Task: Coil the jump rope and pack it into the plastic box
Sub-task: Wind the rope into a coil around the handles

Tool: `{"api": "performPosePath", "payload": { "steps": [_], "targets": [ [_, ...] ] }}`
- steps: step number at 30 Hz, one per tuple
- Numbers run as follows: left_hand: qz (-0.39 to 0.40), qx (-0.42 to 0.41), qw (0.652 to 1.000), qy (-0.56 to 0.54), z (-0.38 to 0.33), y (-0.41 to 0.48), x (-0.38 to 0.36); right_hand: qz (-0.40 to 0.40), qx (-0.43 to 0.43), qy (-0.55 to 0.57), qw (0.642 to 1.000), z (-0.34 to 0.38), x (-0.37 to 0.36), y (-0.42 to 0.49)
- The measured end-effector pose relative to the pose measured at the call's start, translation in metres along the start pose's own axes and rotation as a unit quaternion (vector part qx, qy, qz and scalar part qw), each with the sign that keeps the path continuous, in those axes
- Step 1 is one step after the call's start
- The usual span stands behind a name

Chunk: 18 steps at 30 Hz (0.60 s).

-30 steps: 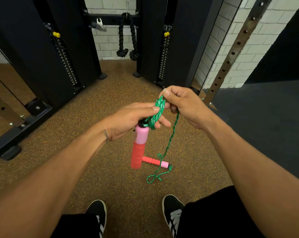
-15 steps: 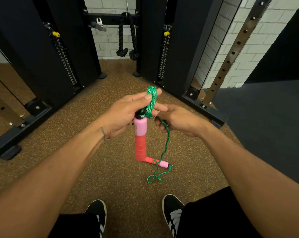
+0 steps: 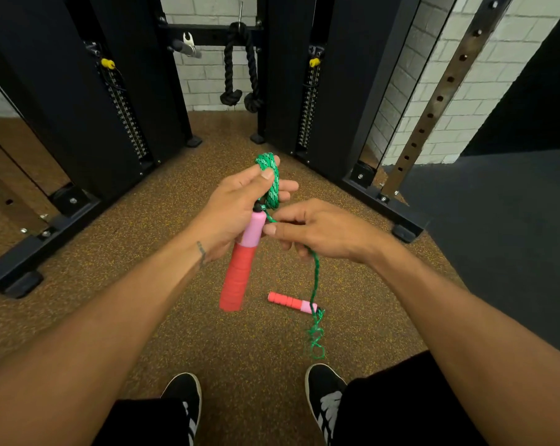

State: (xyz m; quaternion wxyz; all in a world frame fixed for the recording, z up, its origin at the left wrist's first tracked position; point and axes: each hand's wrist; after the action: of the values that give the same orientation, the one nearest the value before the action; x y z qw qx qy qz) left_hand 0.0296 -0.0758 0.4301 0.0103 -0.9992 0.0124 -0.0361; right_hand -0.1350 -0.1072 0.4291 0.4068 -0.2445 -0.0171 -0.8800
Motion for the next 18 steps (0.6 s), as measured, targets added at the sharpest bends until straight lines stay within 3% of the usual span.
{"api": "performPosePath", "payload": {
  "steps": [8,12,18],
  "targets": [
    [0.051,-0.002,0.988,0.144,0.006,-0.001,0.000,-0.109,0.083,0.049,0.989,0.001,0.012,-0.003],
    [0.055,0.007,0.991,0.123,0.007,0.001,-0.001,-0.133,0.113,0.056,0.983,0.002,0.010,-0.004],
    [0.081,0.015,0.994,0.072,0.005,0.001,0.000,-0.132,0.152,0.154,0.967,0.006,0.014,-0.006]
  ]
}}
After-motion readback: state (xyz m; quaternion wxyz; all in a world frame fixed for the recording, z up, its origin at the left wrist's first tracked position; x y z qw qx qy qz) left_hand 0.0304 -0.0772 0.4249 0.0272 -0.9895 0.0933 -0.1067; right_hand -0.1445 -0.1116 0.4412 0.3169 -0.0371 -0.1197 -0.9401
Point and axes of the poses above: each hand's wrist, its own y-axis towards the middle knuckle, its own x-axis out of the back of the hand, z = x × y, and after that the axes turned 8 degrees about y, right-handed
